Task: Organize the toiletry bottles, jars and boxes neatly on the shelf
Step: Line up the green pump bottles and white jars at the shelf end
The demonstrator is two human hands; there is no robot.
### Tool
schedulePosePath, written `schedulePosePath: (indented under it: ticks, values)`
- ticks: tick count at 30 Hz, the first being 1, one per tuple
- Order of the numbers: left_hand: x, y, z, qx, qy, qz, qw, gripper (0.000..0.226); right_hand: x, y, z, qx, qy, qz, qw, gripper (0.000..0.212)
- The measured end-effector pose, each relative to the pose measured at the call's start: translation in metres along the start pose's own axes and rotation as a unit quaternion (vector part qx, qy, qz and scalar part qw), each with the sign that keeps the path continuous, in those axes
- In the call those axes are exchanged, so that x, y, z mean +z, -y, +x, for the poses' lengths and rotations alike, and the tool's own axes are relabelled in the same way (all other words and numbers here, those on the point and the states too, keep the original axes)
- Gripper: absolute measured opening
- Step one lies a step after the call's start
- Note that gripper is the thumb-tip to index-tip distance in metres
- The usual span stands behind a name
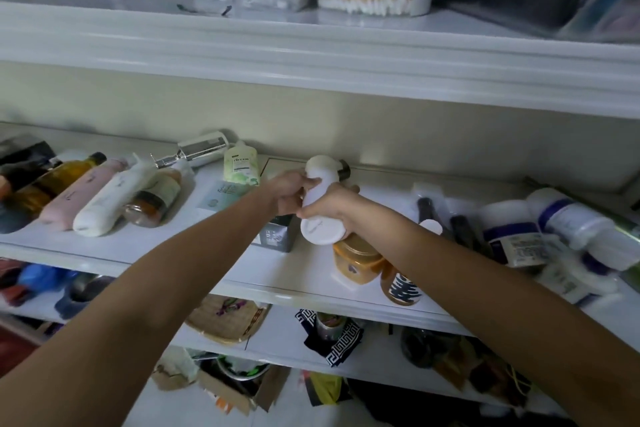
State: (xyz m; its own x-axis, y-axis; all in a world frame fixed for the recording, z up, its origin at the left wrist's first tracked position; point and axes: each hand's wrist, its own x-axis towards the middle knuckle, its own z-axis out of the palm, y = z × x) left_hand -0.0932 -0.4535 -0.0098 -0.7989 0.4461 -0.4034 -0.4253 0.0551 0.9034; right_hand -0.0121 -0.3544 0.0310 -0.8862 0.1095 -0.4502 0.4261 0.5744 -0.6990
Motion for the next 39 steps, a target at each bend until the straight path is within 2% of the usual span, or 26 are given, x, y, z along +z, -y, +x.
schedulePosePath:
  ticks: [1,3,5,8,11,12,13,15,16,19,22,27,31,35,39]
  values:
    - [-0.001,0.002,0.000,0.006,0.010,-0.003,1.000,0.034,0.003,0.000,-0.002,0.004,0.010,-0.005,1.000,0.069]
    - [0.000,0.005,0.001,0.016,0.021,0.016,1.000,0.032,0.010,-0.003,0.002,0.000,0.030,-0.013,0.999,0.094]
    - [0.004,0.009,0.001,0.015,0.013,0.088,0.996,0.040,0.016,-0.015,0.020,-0.011,0.044,-0.028,0.999,0.103]
    - [0.017,0.014,0.005,0.035,-0.010,0.163,0.986,0.042,0.015,-0.014,0.010,-0.035,0.036,-0.045,0.998,0.086]
    - [0.031,-0.001,0.011,0.097,-0.038,0.237,0.966,0.034,0.003,-0.010,0.014,-0.039,-0.027,-0.166,0.985,0.045]
    - [0.031,-0.007,0.017,0.113,-0.057,0.292,0.948,0.041,-0.004,-0.006,0.012,-0.040,-0.058,-0.218,0.973,0.041]
    - [0.031,-0.014,0.021,0.115,-0.081,0.384,0.913,0.053,-0.015,-0.001,0.010,-0.047,-0.083,-0.259,0.961,0.043]
    - [0.027,-0.023,0.024,0.113,-0.138,0.576,0.798,0.066,-0.041,0.005,0.008,-0.076,-0.092,-0.304,0.945,0.053]
    - [0.026,-0.026,0.026,0.112,-0.151,0.620,0.762,0.067,-0.058,0.005,0.007,-0.083,-0.089,-0.316,0.941,0.059]
    - [0.039,-0.035,0.024,0.097,-0.154,0.667,0.723,0.069,-0.111,-0.007,0.008,-0.064,-0.096,-0.337,0.934,0.076]
    - [0.067,-0.042,0.027,0.115,-0.143,0.694,0.696,0.073,-0.161,-0.035,0.005,-0.039,-0.127,-0.361,0.923,0.075]
    - [0.134,-0.050,0.038,0.179,-0.107,0.707,0.676,0.074,-0.233,-0.100,-0.027,-0.004,-0.190,-0.320,0.928,0.068]
    - [0.199,-0.054,0.050,0.192,-0.072,0.691,0.693,0.074,-0.281,-0.165,-0.059,0.026,-0.233,-0.260,0.937,0.066]
    - [0.273,-0.057,0.058,0.208,-0.034,0.674,0.708,0.074,-0.323,-0.229,-0.089,0.051,-0.264,-0.149,0.951,0.061]
    - [0.354,-0.055,0.068,0.228,-0.005,0.667,0.709,0.074,-0.354,-0.287,-0.111,0.079,-0.290,-0.063,0.952,0.053]
